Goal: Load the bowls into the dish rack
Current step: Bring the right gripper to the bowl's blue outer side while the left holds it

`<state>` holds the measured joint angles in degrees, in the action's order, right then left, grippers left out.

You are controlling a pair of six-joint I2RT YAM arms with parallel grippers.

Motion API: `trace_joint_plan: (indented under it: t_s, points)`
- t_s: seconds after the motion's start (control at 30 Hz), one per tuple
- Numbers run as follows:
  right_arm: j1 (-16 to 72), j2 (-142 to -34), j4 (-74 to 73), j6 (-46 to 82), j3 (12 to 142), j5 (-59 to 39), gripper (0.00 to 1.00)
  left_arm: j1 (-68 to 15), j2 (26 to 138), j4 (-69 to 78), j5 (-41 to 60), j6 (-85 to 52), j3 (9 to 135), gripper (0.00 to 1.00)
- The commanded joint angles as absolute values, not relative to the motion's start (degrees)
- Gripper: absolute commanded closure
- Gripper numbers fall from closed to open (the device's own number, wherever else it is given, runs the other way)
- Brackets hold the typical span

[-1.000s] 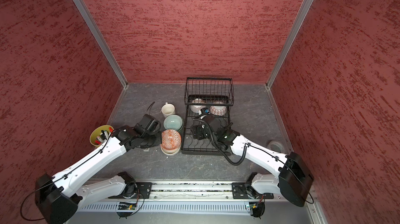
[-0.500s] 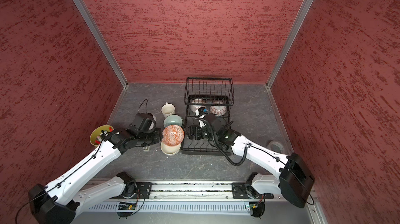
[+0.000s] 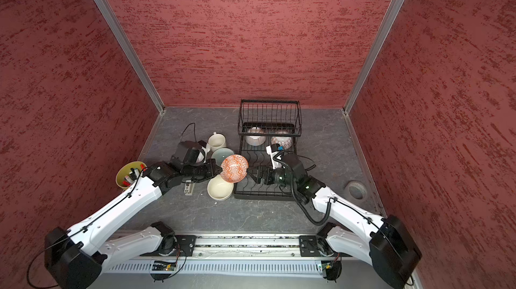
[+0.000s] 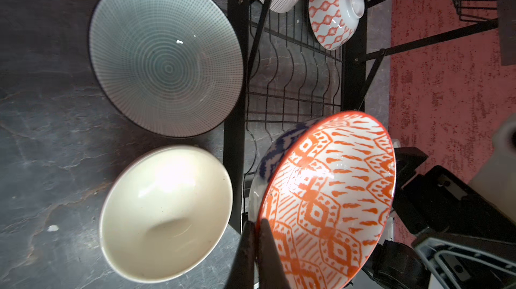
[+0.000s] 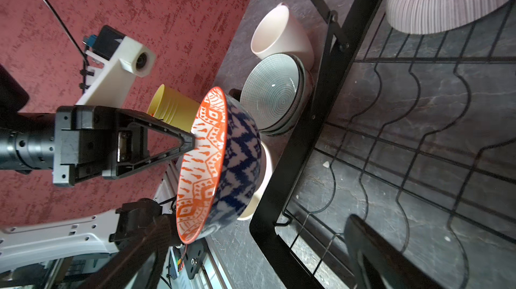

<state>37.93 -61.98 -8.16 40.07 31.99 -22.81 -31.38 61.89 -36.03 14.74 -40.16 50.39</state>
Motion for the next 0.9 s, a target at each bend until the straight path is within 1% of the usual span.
trace_joint_plan:
  t_s: [0.0,0.13,0.67,0.87]
  points:
    - [36.0,-60.6,-16.5,44.1,29.6,-26.9,0.01,-31.2,62.6,-27.8,19.4,-41.5,49.6,1.00]
    - [34.0,-59.8,-21.2,46.8,26.8,-28.8,0.01,-31.3,63.9,-24.6,21.4,-42.7,49.1,1.00]
    - [33.8,-58.5,-22.3,47.1,23.7,-26.0,0.01,-32.6,68.1,-18.0,24.6,-45.3,48.7,1.00]
    - [33.8,-57.8,-25.1,47.7,22.6,-25.2,0.02,-33.4,69.3,-16.1,25.0,-46.6,48.6,1.00]
